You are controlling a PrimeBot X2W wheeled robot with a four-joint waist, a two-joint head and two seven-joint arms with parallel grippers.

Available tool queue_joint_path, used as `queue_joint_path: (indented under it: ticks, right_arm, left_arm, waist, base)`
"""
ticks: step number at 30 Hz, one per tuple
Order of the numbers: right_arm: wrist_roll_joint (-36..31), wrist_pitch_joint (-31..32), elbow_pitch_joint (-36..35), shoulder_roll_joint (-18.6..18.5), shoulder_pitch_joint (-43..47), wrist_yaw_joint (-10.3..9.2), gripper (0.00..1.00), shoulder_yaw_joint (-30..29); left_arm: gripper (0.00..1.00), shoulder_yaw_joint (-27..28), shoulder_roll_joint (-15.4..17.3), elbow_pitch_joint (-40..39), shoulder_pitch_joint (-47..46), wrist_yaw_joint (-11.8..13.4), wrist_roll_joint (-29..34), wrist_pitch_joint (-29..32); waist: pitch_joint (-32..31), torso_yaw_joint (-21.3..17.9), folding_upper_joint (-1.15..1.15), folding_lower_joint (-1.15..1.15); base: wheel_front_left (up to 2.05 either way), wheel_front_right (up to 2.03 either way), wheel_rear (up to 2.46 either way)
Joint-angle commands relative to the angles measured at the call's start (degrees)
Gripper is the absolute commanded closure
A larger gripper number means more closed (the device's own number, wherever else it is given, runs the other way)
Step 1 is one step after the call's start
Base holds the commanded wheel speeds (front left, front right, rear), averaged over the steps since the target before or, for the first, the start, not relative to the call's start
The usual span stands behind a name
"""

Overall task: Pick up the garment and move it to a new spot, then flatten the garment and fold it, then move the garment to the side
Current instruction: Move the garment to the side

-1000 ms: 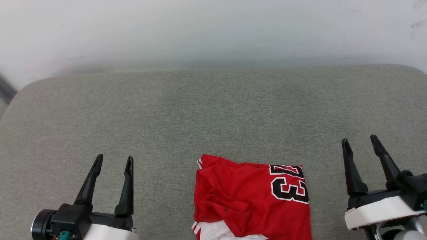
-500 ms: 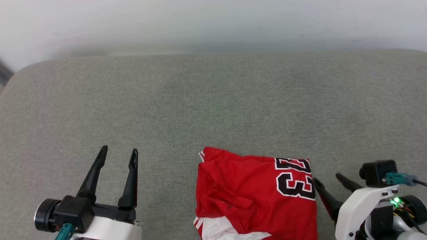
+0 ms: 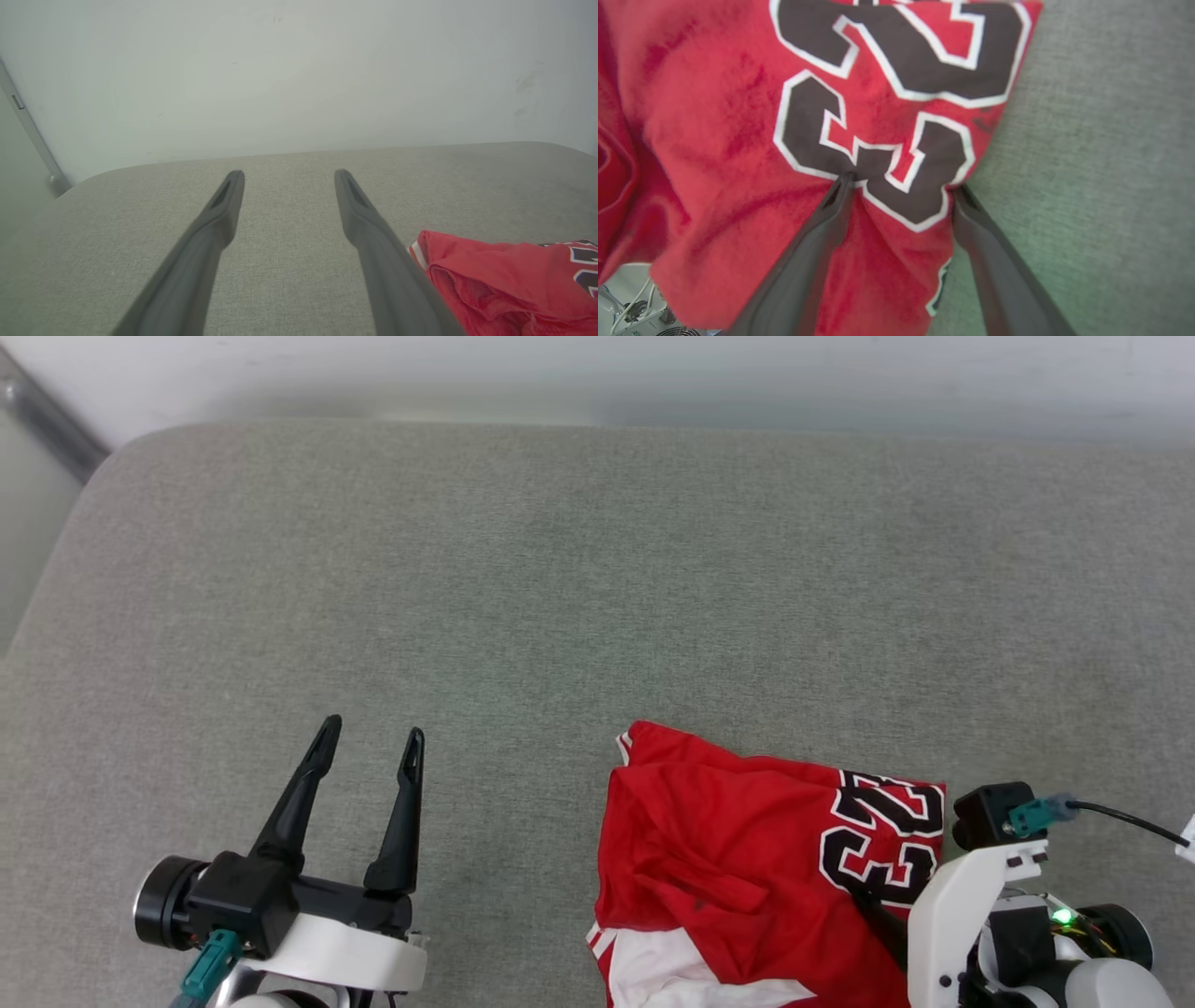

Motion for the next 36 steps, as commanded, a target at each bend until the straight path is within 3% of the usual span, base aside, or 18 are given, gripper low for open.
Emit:
queue_joint_path:
  ticks: [1, 3, 4, 8, 14, 26, 31, 36]
  right_arm:
    - [-0.1, 0.2, 2.4, 0.6, 0.5, 0.01, 0.00, 1.5]
    - [0.0, 0.0, 4.2, 0.4, 0.8, 0.08, 0.00, 3.1]
    - [-1.4, -2.9, 5.9, -1.6, -0.1, 0.08, 1.00, 5.0]
    - [-2.6, -6.5, 6.5, -4.1, -2.0, -0.03, 1.00, 6.4]
    - [-7.5, -10.4, 3.5, -11.1, -6.7, -0.02, 1.00, 12.1]
    - [-11.0, -12.2, -3.7, -30.6, -20.9, -0.05, 1.00, 24.0]
    - [-11.5, -15.6, -0.8, -37.7, -26.7, -0.05, 1.00, 24.8]
    - [-12.0, -20.9, 6.0, -40.4, -30.4, -0.04, 1.00, 21.2]
  left_arm:
    - [0.00, -0.1, 0.0, 0.1, -0.6, -0.1, -0.3, -0.3]
    - [0.00, -0.3, -0.1, 0.5, -0.5, -0.1, -0.2, -0.3]
    - [0.00, -0.4, -0.3, 1.0, -0.1, -0.1, -0.1, -0.3]
    - [0.00, -0.6, -0.5, 1.2, 0.4, -0.1, -0.3, -0.3]
    - [0.00, -1.5, -0.9, 0.8, 1.0, -0.1, -0.1, -0.3]
    - [0.00, -6.0, -1.5, -0.6, -2.6, -0.1, 0.7, -0.2]
    - [0.00, -7.8, 0.6, -1.0, -6.3, 0.1, 5.5, -0.2]
    - [0.00, -9.8, 2.4, -1.8, -10.0, 0.0, 7.0, -0.2]
  waist:
    - [0.1, 0.4, 0.00, 0.00]
    - [0.0, 0.6, 0.00, 0.00]
    - [-0.5, 0.5, 0.00, 0.00]
    - [-1.7, -0.8, 0.00, 0.00]
    - [-2.9, -5.1, 0.00, 0.00]
    - [2.4, -19.6, 0.00, 0.00]
    - [7.6, -24.4, 0.00, 0.00]
    - [12.9, -26.3, 0.00, 0.00]
  base:
    - [0.00, 0.00, 0.00]
    - [0.00, 0.00, 0.00]
    - [0.00, 0.00, 0.00]
    - [0.00, 0.00, 0.00]
    - [0.00, 0.00, 0.00]
    - [0.00, 0.00, 0.00]
    - [0.00, 0.00, 0.00]
    - [0.00, 0.00, 0.00]
